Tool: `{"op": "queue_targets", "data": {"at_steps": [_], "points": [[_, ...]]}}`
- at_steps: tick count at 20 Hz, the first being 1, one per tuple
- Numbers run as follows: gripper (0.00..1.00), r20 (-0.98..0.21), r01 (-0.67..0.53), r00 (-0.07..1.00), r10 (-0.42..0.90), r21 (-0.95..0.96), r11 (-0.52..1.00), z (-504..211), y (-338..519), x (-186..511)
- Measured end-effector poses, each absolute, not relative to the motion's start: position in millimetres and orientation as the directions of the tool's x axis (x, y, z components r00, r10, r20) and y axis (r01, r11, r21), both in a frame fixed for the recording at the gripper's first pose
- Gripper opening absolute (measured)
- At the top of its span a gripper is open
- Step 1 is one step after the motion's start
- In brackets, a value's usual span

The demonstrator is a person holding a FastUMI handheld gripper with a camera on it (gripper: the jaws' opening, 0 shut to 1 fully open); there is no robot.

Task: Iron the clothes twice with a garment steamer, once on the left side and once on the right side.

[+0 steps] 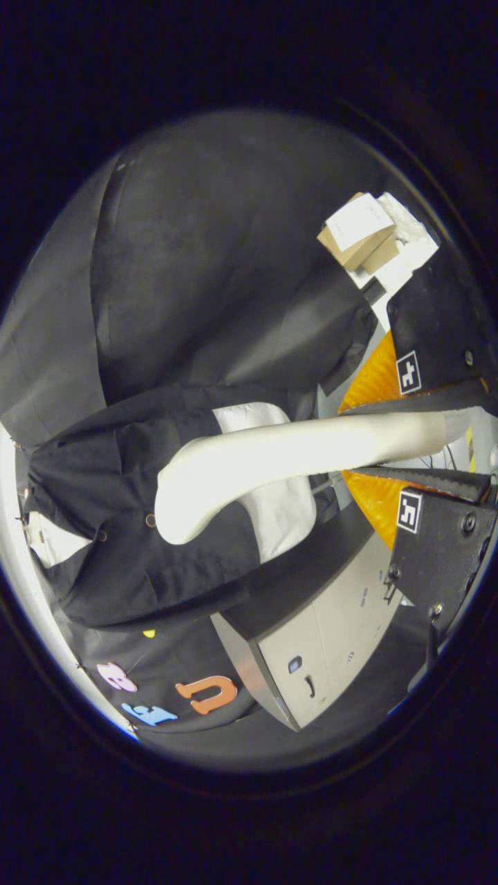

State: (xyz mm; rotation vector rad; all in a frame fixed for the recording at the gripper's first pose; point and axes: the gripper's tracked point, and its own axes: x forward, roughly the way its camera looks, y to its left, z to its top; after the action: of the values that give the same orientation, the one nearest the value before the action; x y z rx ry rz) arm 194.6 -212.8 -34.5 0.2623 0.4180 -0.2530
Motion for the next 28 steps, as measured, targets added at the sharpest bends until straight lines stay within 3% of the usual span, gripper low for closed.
{"op": "queue_targets", "data": {"at_steps": [11,18,28], "points": [[0.38,-0.441,0.177,0.891,-0.110,0.112,0.978,-36,-50,54],[0.38,-0.456,0.079,0.889,-0.039,0.069,0.994,-51,4,22],[0.38,-0.464,0.057,0.885,-0.033,0.038,0.998,-52,21,13]]}}
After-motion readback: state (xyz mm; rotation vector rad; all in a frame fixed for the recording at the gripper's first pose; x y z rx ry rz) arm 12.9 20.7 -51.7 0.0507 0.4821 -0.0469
